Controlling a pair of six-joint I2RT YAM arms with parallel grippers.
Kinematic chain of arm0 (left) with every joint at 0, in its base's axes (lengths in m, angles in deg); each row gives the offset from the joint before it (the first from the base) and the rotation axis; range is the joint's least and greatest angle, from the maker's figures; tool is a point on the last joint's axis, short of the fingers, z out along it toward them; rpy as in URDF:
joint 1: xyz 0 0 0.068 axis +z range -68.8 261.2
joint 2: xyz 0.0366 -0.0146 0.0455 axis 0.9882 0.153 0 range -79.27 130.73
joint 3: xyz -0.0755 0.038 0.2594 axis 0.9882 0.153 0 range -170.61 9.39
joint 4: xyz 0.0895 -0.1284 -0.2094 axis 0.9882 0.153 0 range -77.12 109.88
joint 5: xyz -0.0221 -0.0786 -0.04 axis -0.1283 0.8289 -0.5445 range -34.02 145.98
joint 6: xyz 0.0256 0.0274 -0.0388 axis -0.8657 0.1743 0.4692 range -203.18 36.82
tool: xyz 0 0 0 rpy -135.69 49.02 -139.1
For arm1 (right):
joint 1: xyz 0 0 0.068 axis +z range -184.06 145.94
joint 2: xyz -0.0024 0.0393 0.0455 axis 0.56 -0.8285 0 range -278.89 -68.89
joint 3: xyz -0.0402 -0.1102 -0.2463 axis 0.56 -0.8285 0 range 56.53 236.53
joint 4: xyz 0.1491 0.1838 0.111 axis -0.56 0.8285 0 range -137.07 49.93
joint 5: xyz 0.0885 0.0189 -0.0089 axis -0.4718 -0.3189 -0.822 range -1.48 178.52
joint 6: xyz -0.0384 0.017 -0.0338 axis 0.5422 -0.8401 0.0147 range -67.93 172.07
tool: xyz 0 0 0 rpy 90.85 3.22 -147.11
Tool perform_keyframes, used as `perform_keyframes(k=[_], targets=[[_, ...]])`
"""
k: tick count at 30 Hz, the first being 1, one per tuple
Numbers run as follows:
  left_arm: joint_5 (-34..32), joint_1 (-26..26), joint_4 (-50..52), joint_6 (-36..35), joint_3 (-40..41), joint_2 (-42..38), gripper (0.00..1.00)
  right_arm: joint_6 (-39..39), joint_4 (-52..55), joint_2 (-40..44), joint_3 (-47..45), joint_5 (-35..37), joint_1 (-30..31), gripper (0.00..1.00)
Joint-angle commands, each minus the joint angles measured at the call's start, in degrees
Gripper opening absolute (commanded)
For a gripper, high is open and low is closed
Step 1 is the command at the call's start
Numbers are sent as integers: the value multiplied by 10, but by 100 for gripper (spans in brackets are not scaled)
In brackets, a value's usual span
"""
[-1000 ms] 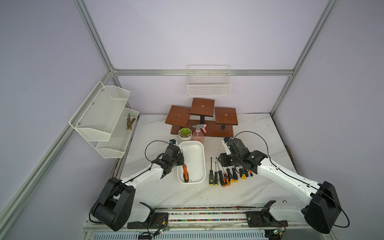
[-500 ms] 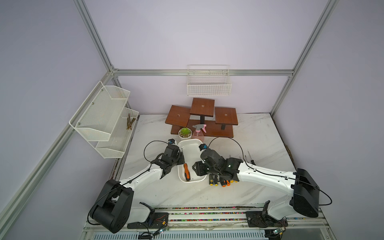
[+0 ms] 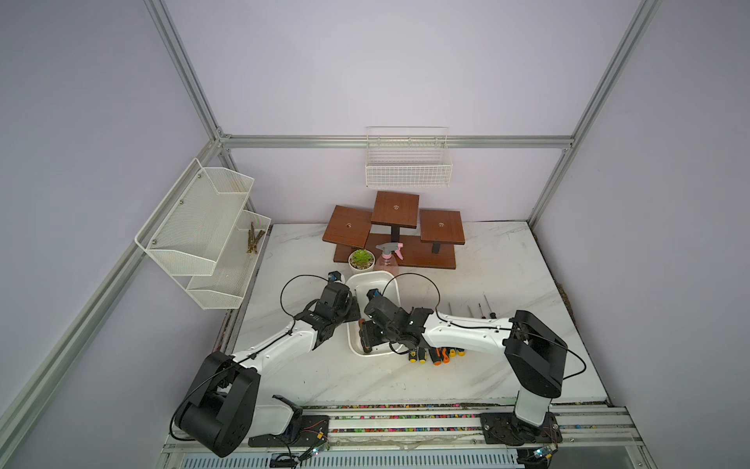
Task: Take out the screwdriver from the storage box
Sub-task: Pick up the screwdriver from the storage box.
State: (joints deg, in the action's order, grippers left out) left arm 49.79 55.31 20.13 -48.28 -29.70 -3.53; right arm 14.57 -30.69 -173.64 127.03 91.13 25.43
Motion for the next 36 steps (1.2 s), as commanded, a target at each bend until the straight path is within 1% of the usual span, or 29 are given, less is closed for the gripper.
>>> perform_keyframes(k=[1,6,17,22,28,36], targets=[[3,2,-21,0,-3,-20,0,-1,-12,-12,15,11,2,49],[6,2,-23,1,-2,-22,0,0,-13,-40,24,18,2,49],[8,2,-21,2,6,-34,0,-3,18,-96,61,65,-3,48],[8,2,-21,4,9,-37,0,-5,42,-119,74,93,-9,45],[7,2,-22,5,15,-43,0,-5,51,-133,66,100,-28,42],[7,2,-23,6,16,-41,0,3,55,-151,70,95,-45,34]])
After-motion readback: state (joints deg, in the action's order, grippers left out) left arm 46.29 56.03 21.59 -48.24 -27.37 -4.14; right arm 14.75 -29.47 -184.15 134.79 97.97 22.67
